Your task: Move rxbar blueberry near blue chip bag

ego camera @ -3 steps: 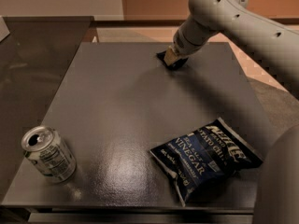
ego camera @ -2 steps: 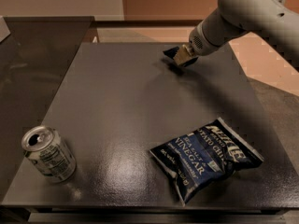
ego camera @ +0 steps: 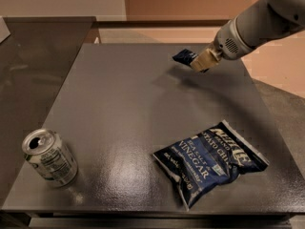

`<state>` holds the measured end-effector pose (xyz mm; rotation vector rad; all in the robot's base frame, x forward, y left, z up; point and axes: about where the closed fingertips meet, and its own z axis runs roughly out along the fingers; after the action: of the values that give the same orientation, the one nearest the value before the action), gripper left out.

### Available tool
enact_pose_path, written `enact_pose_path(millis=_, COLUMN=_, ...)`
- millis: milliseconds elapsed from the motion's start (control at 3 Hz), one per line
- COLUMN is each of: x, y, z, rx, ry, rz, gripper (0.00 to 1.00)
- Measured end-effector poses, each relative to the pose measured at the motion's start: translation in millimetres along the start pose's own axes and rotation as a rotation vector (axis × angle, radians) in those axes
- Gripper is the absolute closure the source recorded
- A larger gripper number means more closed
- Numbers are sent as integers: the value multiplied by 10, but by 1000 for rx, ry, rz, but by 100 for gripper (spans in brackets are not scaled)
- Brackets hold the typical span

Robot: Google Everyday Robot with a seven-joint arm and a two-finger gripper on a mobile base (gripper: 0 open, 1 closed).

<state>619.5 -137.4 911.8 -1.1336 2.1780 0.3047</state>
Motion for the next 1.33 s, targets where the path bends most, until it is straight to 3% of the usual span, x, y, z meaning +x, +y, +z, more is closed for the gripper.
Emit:
enact_pose_path(millis=333, x=175, y=239, z=-235, rx=-53, ry=29, rz=-80, gripper=100)
enact_pose_path(millis=667, x=376, y=467, z=-400, rx=-102, ry=71, rz=-124, gripper=100)
enact_pose_path(millis=1333, x=674, y=890, z=-552, rx=-170, ry=158, rz=-159, gripper=100)
